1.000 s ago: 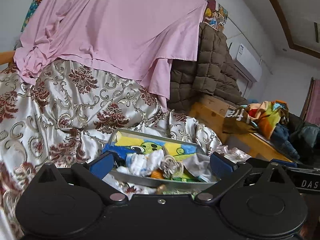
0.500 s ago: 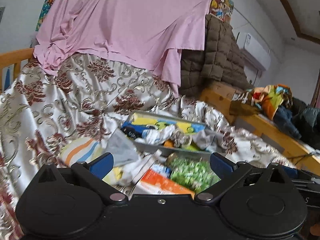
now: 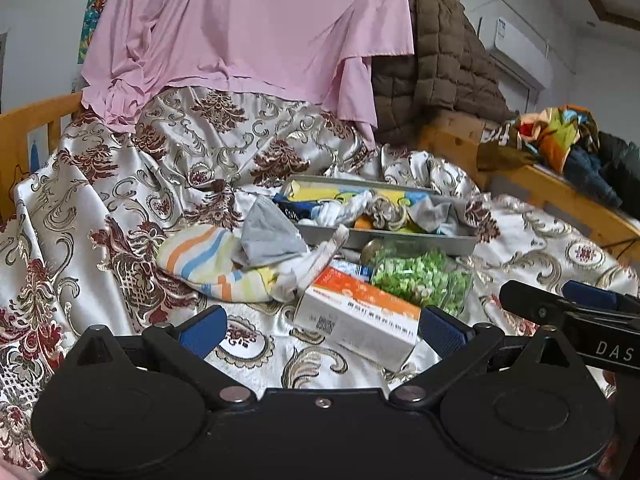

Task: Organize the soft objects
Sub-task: 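Lift both grippers from the tray and move them back toward the pile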

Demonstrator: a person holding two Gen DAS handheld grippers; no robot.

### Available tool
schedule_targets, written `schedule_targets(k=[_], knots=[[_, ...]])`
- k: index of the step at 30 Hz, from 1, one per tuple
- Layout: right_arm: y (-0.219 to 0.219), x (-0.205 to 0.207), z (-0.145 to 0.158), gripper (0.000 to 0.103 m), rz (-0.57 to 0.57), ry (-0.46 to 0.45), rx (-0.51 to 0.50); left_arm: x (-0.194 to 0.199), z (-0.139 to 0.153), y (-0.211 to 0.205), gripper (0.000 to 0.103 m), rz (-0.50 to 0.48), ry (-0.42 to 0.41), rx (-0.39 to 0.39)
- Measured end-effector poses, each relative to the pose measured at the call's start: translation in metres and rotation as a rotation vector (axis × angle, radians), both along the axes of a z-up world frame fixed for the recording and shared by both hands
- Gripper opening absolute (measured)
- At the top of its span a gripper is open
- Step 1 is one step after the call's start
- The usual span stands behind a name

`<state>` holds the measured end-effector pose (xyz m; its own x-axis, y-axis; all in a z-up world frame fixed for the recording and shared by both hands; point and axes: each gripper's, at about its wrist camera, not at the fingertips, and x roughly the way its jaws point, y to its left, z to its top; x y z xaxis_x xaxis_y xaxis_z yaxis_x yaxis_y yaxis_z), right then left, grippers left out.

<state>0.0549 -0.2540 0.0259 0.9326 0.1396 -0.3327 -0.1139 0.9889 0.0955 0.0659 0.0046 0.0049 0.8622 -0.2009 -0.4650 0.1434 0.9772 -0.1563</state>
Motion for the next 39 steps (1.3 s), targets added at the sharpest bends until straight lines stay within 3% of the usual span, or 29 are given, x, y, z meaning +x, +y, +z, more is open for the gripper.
schedule_targets(k=[11,22,39], knots=[[-0.015,-0.002,-0.015,0.103,-0.041,0.044,0.055,0.004,-0.011,-0.006,0.102,0.054,0.024,0.054],[0.005,0.001,-0.023,0.103,0.025,0.071,-0.002,0.007,-0.014,-0.005,0.102,0.091,0.052,0.072],[0.016,0.006,-0.029,0.103,0.107,0.114,0.015,0.02,-0.022,0.01,0.102,0.202,0.16,0.055]])
